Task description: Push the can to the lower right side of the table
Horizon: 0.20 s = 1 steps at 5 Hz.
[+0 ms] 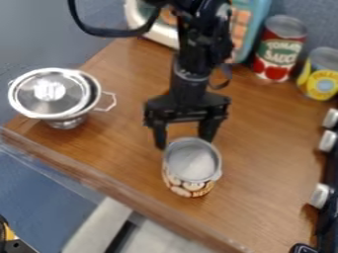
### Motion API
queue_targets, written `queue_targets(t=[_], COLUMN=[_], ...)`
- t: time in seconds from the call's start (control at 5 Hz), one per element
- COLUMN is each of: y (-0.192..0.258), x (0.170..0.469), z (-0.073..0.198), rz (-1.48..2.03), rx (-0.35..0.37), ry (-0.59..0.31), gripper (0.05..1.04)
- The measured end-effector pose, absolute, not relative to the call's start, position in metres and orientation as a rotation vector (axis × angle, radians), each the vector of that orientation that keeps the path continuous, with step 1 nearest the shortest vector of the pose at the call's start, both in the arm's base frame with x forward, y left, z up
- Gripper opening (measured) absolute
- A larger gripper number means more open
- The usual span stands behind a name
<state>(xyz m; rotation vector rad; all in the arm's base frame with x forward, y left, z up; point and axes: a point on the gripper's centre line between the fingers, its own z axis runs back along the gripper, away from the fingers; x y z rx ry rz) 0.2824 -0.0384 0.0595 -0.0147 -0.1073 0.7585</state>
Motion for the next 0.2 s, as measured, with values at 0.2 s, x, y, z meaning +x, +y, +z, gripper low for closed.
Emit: queue_targets(t=[0.2], y=[-0.0199], x=[0.2838], z=[0.0825], rz=[0.8], rx=[-0.016], ry=[-0.15], gripper=[0.999])
